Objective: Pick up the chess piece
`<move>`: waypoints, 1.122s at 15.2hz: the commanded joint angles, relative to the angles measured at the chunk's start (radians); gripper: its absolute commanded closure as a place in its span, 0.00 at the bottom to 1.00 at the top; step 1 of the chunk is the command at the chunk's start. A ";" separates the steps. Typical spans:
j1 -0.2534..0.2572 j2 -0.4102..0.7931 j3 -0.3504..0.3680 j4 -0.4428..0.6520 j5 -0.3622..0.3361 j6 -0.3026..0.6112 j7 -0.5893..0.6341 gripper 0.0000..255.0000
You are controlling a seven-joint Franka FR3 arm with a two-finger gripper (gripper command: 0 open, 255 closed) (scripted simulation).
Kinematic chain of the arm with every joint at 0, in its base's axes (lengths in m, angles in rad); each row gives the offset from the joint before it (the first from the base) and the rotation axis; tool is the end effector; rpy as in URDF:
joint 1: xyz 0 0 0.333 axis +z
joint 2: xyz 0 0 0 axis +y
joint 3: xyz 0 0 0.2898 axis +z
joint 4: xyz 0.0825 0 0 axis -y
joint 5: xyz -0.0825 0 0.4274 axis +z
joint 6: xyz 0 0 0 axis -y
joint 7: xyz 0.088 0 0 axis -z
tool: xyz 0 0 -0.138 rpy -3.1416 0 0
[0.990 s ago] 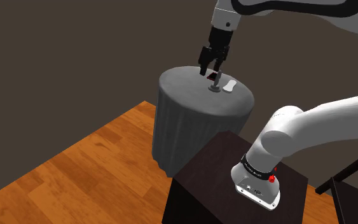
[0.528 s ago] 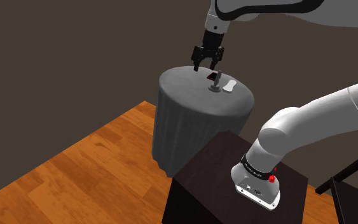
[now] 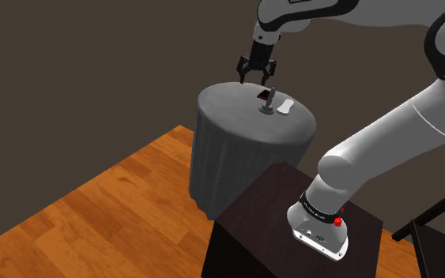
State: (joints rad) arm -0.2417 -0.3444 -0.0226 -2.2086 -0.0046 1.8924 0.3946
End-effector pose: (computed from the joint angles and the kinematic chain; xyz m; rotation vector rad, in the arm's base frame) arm 0.4870 -0.1325 0.4535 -2.9689 1.0108 -0.0437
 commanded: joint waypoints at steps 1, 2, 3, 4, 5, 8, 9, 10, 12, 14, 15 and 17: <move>-0.028 0.047 -0.018 0.024 -0.007 0.027 0.038 0.00; -0.040 0.069 -0.026 0.036 -0.010 0.039 0.057 0.00; -0.053 0.090 -0.035 0.048 -0.013 0.050 0.075 0.00; -0.065 0.111 -0.044 0.060 -0.015 0.060 0.094 0.00; -0.077 0.131 -0.053 0.072 -0.017 0.070 0.112 0.00; -0.112 0.190 -0.082 0.107 -0.020 0.098 0.165 0.00; -0.123 0.208 -0.092 0.118 -0.021 0.107 0.183 0.00; -0.135 0.226 -0.103 0.129 -0.021 0.115 0.200 0.00; -0.157 0.260 -0.124 0.150 -0.021 0.132 0.234 0.00; -0.180 0.293 -0.145 0.169 -0.019 0.147 0.267 0.00; -0.191 0.308 -0.156 0.178 -0.018 0.155 0.283 0.00; -0.213 0.337 -0.177 0.195 -0.014 0.170 0.316 0.00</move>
State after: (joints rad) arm -0.4427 -0.0191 -0.1887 -2.0201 -0.0203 2.0551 0.6929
